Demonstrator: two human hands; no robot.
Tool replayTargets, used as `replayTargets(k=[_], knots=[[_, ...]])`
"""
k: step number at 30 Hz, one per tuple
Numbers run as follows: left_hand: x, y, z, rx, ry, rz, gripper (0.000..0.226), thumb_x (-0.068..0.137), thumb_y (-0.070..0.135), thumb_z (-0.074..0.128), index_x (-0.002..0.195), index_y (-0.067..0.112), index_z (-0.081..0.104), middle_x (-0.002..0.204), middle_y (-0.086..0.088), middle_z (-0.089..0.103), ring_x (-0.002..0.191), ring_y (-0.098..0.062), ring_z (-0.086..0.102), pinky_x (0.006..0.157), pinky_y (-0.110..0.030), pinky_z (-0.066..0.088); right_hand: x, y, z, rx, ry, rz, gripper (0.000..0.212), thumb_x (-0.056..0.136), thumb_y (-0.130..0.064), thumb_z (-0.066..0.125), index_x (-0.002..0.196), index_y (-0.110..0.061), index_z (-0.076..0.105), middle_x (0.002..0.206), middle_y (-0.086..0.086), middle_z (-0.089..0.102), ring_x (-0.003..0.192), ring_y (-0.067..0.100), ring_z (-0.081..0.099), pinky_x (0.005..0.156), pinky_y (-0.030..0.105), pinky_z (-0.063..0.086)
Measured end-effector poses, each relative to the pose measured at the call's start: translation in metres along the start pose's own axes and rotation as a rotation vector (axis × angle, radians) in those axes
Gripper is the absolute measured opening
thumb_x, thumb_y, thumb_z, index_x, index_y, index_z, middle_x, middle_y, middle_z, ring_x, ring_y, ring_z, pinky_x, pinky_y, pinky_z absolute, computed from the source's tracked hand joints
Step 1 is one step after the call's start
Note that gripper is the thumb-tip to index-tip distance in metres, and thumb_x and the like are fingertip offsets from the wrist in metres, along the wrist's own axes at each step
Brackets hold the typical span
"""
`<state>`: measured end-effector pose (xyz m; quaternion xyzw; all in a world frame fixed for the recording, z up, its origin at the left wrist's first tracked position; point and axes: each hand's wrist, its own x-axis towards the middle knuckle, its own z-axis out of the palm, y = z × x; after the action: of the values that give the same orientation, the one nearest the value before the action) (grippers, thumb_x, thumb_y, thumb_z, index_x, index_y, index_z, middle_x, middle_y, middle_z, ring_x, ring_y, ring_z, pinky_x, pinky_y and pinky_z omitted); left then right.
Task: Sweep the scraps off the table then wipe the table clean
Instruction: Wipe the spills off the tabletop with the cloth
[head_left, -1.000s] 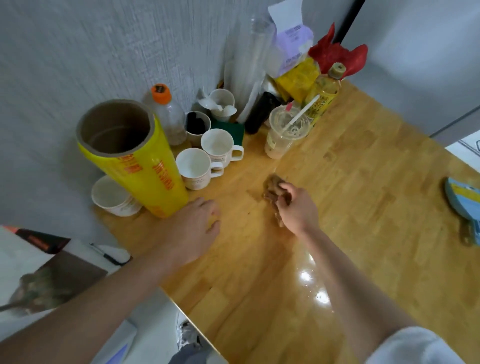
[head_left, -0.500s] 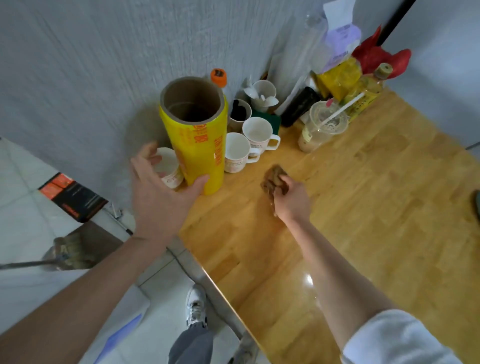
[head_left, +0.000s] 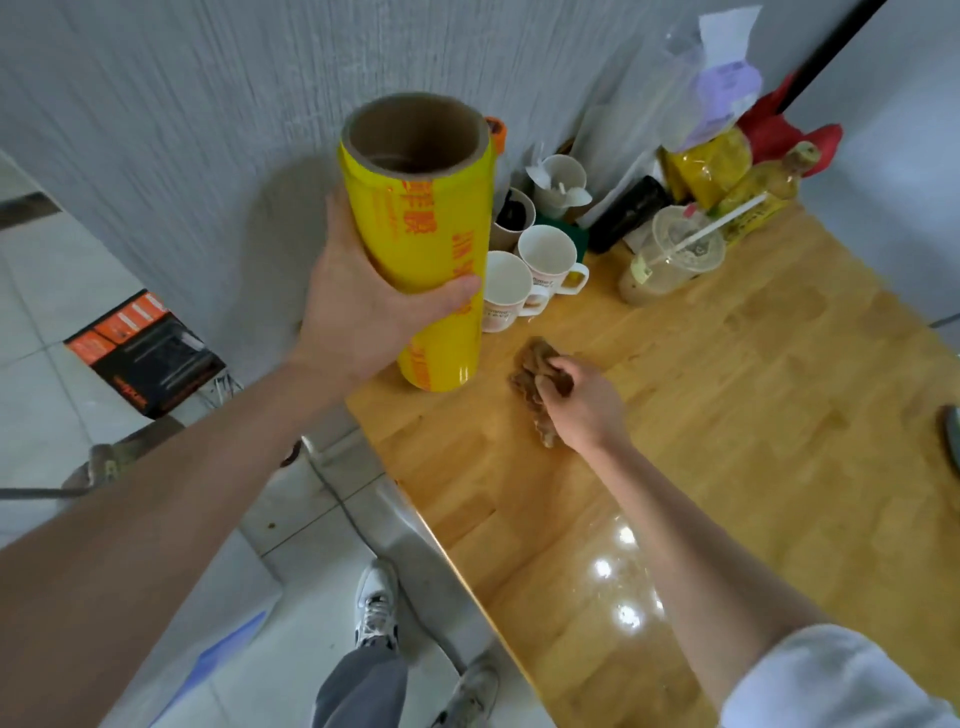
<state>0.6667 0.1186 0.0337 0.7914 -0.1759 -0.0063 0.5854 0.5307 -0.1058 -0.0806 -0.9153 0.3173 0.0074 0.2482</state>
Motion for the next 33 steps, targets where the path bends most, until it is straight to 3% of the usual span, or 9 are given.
replayTargets(k=[4, 8, 13, 19, 22, 25, 27, 29, 33], knots=[[0.014, 0.028, -0.029, -0.031, -0.041, 0.054, 0.102, 0.056, 0.06, 0.088, 0.138, 0.021, 0.041, 0.124, 0.023, 0.059, 0.113, 0.015, 0.055, 0.09, -0.008, 0.048, -0.029, -0.051, 0.038, 0.07, -0.132, -0.228, 0.033, 0.095, -0.034, 0.061, 0.127, -0.029, 0.066, 0.115, 0.004, 0.066, 0.091, 0.023, 0.068, 0.074, 0.021, 0.042], [0.03, 0.05, -0.047, -0.034, -0.118, 0.151, 0.104, 0.062, 0.052, 0.09, 0.143, 0.012, 0.039, 0.133, 0.011, 0.059, 0.121, 0.003, 0.056, 0.099, -0.022, 0.05, -0.046, -0.05, 0.037, 0.016, -0.412, -0.491, 0.028, 0.093, -0.035, 0.062, 0.12, -0.036, 0.069, 0.112, -0.006, 0.066, 0.084, 0.006, 0.061, 0.076, 0.022, 0.045], [0.028, 0.053, -0.057, -0.023, -0.095, 0.205, 0.098, 0.062, 0.056, 0.088, 0.136, 0.014, 0.041, 0.123, 0.021, 0.058, 0.117, 0.01, 0.055, 0.093, -0.009, 0.046, -0.009, -0.074, 0.046, 0.103, -0.072, -0.111, 0.036, 0.098, -0.033, 0.055, 0.133, -0.028, 0.062, 0.121, 0.006, 0.063, 0.105, 0.027, 0.064, 0.089, 0.032, 0.049], [0.029, 0.049, -0.059, -0.019, -0.059, 0.214, 0.101, 0.063, 0.053, 0.091, 0.139, 0.01, 0.041, 0.128, 0.011, 0.061, 0.12, -0.001, 0.059, 0.097, -0.024, 0.052, -0.071, -0.129, 0.093, 0.073, -0.278, -0.454, 0.034, 0.096, -0.032, 0.052, 0.128, -0.034, 0.063, 0.125, 0.006, 0.061, 0.096, 0.027, 0.066, 0.079, 0.036, 0.056], [0.031, 0.05, -0.057, -0.009, -0.061, 0.217, 0.102, 0.062, 0.055, 0.09, 0.139, 0.011, 0.041, 0.129, 0.011, 0.06, 0.12, 0.001, 0.058, 0.097, -0.022, 0.051, -0.078, -0.094, 0.071, 0.008, -0.307, -0.531, 0.031, 0.095, -0.034, 0.053, 0.123, -0.039, 0.065, 0.122, -0.001, 0.062, 0.08, 0.012, 0.063, 0.064, 0.024, 0.05], [0.024, 0.049, -0.052, 0.004, -0.059, 0.196, 0.099, 0.06, 0.059, 0.089, 0.136, 0.019, 0.04, 0.123, 0.021, 0.058, 0.115, 0.013, 0.055, 0.089, -0.005, 0.045, -0.041, -0.038, 0.024, 0.013, -0.111, -0.224, 0.031, 0.099, -0.032, 0.054, 0.128, -0.033, 0.063, 0.117, 0.0, 0.064, 0.061, 0.0, 0.056, 0.054, 0.009, 0.042], [0.017, 0.043, -0.044, -0.006, -0.069, 0.168, 0.1, 0.058, 0.06, 0.089, 0.136, 0.02, 0.04, 0.121, 0.026, 0.056, 0.112, 0.018, 0.053, 0.085, 0.0, 0.043, -0.017, -0.01, 0.003, 0.04, 0.067, 0.089, 0.034, 0.101, -0.034, 0.05, 0.134, -0.03, 0.057, 0.117, 0.004, 0.065, 0.072, 0.013, 0.067, 0.064, 0.022, 0.055], [0.008, 0.036, -0.031, -0.013, -0.09, 0.132, 0.103, 0.056, 0.06, 0.09, 0.137, 0.021, 0.041, 0.115, 0.034, 0.056, 0.107, 0.022, 0.052, 0.081, 0.004, 0.04, -0.015, -0.006, 0.006, 0.093, 0.114, 0.229, 0.037, 0.1, -0.035, 0.048, 0.136, -0.03, 0.054, 0.115, 0.009, 0.066, 0.081, 0.024, 0.071, 0.074, 0.036, 0.059], [-0.011, 0.018, -0.002, -0.003, -0.116, 0.082, 0.11, 0.053, 0.058, 0.091, 0.142, 0.023, 0.036, 0.115, 0.042, 0.054, 0.107, 0.024, 0.05, 0.082, 0.005, 0.036, -0.069, -0.026, 0.038, 0.067, -0.094, -0.243, 0.033, 0.091, -0.038, 0.055, 0.123, -0.037, 0.063, 0.104, -0.003, 0.063, 0.074, 0.014, 0.065, 0.064, 0.019, 0.045]])
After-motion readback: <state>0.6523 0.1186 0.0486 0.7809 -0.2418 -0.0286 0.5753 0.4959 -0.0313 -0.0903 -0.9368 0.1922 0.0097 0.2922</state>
